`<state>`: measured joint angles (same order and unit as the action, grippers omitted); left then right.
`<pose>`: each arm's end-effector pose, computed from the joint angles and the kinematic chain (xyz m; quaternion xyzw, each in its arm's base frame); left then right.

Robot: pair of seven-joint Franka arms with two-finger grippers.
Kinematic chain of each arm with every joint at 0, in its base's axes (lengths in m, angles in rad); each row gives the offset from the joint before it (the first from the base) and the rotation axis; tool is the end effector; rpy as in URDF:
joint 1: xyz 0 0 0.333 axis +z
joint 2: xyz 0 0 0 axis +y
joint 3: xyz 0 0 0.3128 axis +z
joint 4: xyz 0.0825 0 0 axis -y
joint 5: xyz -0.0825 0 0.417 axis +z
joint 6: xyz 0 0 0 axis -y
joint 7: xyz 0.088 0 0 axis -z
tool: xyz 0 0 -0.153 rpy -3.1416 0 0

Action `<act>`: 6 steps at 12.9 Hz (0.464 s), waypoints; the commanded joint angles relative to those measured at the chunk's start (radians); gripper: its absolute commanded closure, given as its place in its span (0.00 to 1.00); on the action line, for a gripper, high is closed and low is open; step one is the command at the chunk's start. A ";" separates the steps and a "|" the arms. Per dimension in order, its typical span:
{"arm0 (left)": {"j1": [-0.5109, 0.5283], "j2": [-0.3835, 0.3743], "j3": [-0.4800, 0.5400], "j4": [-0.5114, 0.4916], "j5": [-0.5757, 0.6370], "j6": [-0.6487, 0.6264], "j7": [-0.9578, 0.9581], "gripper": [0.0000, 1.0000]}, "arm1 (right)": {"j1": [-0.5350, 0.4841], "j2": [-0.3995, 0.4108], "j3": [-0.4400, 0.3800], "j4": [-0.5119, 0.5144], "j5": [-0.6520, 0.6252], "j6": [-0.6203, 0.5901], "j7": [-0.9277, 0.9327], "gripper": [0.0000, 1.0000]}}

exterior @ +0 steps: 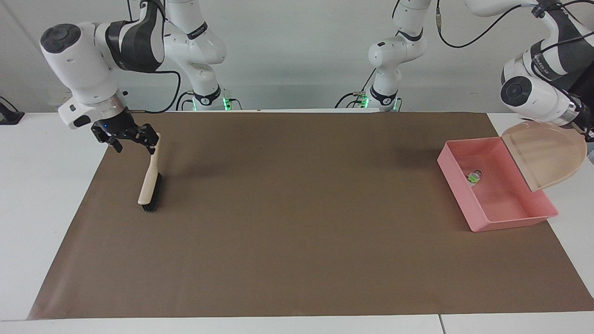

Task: Clean e-waste and dump in bin
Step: 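Tip the dustpan over the pink bin with the left gripper, then lower the empty dustpan back onto the table with the left gripper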

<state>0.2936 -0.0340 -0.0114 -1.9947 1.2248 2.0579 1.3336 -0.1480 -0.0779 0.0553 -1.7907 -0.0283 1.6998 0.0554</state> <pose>0.5660 0.2561 0.4800 -0.5844 0.6212 0.3489 0.3884 0.5657 -0.0559 0.5198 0.9972 -0.0722 -0.0069 0.0160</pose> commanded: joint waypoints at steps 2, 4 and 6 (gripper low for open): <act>-0.055 -0.060 0.001 -0.013 -0.219 -0.010 0.079 1.00 | -0.010 0.021 0.003 0.200 -0.019 -0.198 0.024 0.00; -0.108 -0.061 0.001 -0.016 -0.337 -0.015 0.079 1.00 | 0.060 0.023 -0.020 0.189 -0.019 -0.207 0.032 0.00; -0.173 -0.060 0.001 -0.029 -0.427 -0.048 0.094 1.00 | 0.120 0.023 -0.078 0.188 -0.021 -0.213 0.032 0.00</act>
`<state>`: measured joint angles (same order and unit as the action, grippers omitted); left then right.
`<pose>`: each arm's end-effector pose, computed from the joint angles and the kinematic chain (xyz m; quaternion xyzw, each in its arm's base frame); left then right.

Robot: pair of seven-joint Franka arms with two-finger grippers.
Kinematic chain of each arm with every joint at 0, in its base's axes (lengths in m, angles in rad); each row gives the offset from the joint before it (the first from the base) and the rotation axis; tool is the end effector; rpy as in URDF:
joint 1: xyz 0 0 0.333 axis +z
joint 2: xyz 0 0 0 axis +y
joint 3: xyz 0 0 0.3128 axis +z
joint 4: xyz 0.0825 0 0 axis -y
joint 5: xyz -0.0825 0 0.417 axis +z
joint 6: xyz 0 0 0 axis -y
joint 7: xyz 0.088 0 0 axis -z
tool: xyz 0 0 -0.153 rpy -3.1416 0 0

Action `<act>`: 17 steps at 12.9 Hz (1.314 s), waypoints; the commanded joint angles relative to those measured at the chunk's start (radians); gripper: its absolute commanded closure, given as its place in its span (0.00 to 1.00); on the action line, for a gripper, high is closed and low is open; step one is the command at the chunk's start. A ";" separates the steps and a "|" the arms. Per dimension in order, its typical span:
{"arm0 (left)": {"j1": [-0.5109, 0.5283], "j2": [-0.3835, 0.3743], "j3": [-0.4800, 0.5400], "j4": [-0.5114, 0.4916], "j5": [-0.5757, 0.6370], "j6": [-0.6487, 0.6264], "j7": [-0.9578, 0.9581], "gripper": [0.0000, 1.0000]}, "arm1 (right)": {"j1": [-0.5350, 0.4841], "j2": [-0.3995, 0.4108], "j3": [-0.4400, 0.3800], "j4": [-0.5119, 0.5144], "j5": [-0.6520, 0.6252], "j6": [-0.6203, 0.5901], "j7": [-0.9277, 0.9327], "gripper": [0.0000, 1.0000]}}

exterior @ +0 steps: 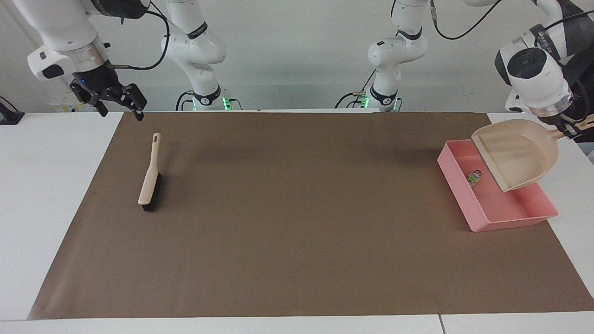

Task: Clean e-waste and dump in bin
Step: 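Lower the empty dustpan back onto the table with the left gripper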

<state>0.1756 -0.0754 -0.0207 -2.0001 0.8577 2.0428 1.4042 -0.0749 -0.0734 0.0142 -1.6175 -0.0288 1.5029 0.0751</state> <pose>0.5771 0.1636 0.4738 -0.6386 0.6661 0.2302 0.3090 0.5543 -0.0380 0.5882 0.9973 -0.0685 -0.0205 0.0151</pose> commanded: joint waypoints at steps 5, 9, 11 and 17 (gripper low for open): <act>-0.296 -0.009 0.010 -0.139 -0.201 -0.075 -0.100 1.00 | 0.123 0.012 -0.089 0.010 -0.020 -0.045 0.015 0.00; -0.476 -0.001 0.010 -0.270 -0.201 -0.032 -0.364 1.00 | 0.124 0.007 -0.088 0.004 -0.022 -0.046 0.011 0.00; -0.557 0.015 0.010 -0.307 -0.201 0.020 -0.404 1.00 | 0.132 0.010 -0.085 0.008 -0.054 -0.040 0.003 0.00; -0.640 0.133 0.011 -0.310 -0.201 0.138 -0.410 1.00 | 0.132 0.026 -0.082 0.054 -0.046 -0.061 -0.023 0.00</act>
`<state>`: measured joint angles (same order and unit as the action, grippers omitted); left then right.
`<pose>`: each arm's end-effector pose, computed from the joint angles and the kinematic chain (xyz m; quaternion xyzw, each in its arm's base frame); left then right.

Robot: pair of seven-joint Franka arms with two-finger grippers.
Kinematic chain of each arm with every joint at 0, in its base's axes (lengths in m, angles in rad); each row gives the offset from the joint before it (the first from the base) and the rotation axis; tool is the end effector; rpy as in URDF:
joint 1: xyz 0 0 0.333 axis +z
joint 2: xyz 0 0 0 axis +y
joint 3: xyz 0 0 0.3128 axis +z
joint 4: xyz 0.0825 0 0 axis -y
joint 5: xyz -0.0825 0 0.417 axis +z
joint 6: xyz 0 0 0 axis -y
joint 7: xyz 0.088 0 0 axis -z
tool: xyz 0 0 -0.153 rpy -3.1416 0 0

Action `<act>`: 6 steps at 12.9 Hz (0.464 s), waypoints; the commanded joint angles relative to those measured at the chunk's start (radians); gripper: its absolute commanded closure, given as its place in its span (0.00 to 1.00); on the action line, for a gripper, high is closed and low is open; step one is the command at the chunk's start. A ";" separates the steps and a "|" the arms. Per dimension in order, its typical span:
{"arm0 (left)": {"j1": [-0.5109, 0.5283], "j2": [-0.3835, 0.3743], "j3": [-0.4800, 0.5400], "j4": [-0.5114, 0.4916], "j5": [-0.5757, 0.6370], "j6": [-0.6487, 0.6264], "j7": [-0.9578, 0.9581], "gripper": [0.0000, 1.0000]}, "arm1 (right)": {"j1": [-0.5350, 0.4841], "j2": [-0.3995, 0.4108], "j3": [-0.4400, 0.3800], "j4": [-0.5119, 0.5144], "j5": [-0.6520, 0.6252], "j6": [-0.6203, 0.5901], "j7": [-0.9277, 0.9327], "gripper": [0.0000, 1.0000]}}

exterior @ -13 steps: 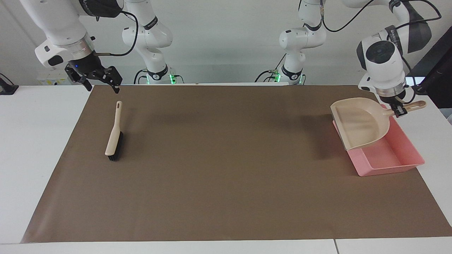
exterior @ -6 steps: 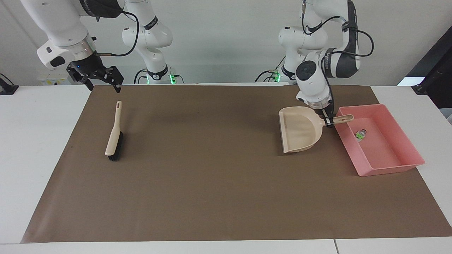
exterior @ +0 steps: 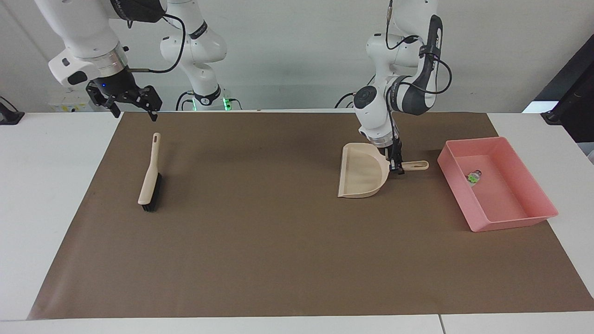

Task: Clean e-waste and dump in bin
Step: 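Lower the empty dustpan back onto the table with the left gripper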

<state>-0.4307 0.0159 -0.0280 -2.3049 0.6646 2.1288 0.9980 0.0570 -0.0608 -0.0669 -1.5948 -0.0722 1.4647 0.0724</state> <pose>0.4872 -0.1834 0.2665 -0.5701 0.7745 0.1562 0.2252 0.5541 -0.0181 0.5896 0.9979 -0.0435 -0.0336 0.0350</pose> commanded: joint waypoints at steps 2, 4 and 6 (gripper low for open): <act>-0.033 0.044 0.019 -0.002 -0.008 0.051 -0.002 0.91 | -0.002 0.013 -0.001 0.030 0.023 -0.014 -0.020 0.00; -0.028 0.027 0.017 -0.004 -0.010 0.024 -0.048 0.50 | -0.008 0.015 -0.001 0.032 0.031 -0.012 -0.022 0.00; -0.020 -0.010 0.019 -0.001 -0.028 0.010 -0.062 0.07 | -0.009 0.015 -0.002 0.033 0.040 -0.015 -0.020 0.00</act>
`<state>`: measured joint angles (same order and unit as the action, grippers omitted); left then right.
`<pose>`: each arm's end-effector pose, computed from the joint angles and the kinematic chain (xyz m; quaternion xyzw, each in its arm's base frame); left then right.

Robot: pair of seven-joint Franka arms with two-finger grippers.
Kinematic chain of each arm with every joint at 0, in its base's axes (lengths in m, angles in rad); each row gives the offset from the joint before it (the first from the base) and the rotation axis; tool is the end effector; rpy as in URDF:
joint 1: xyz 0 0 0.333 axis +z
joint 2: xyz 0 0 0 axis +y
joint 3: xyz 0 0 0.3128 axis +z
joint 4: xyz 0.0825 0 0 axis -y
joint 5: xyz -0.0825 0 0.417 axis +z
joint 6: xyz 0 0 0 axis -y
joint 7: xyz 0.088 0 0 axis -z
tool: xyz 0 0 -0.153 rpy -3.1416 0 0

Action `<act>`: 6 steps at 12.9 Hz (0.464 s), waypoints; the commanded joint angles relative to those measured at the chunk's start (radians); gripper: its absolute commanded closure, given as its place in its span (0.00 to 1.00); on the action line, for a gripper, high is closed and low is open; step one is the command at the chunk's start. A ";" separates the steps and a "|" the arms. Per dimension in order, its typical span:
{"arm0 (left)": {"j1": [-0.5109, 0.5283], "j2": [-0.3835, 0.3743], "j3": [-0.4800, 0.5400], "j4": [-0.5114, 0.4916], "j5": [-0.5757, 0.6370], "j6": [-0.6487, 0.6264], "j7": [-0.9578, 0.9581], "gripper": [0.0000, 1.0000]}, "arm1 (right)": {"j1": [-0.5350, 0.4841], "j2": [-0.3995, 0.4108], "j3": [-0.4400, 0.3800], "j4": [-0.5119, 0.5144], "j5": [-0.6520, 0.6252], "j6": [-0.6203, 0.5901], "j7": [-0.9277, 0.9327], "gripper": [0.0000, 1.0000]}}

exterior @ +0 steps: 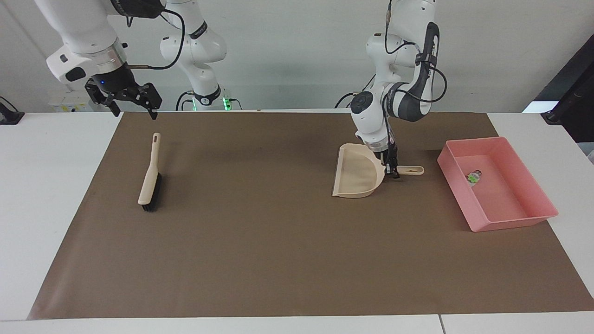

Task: Clean e-waste and dump in bin
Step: 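Lower the empty dustpan back onto the table with the left gripper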

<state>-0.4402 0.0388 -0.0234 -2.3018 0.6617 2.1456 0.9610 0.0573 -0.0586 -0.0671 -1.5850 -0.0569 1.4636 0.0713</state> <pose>0.4872 -0.1883 0.2564 -0.5803 0.7684 0.1516 0.2233 0.5551 -0.0156 0.5929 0.9983 -0.0425 -0.0306 0.0274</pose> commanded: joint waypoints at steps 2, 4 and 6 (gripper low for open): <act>0.012 -0.083 0.017 0.004 -0.071 -0.093 -0.112 0.02 | -0.010 0.013 -0.002 0.025 0.038 -0.025 -0.019 0.00; 0.054 -0.123 0.017 0.025 -0.086 -0.202 -0.352 0.02 | -0.013 0.013 -0.003 0.025 0.040 -0.029 -0.018 0.00; 0.092 -0.135 0.022 0.054 -0.150 -0.272 -0.567 0.02 | -0.010 0.013 -0.005 0.023 0.032 -0.026 -0.015 0.00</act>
<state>-0.3783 -0.0731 -0.0035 -2.2654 0.5677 1.9299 0.5457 0.0558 -0.0584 -0.0698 -1.5842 -0.0401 1.4555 0.0713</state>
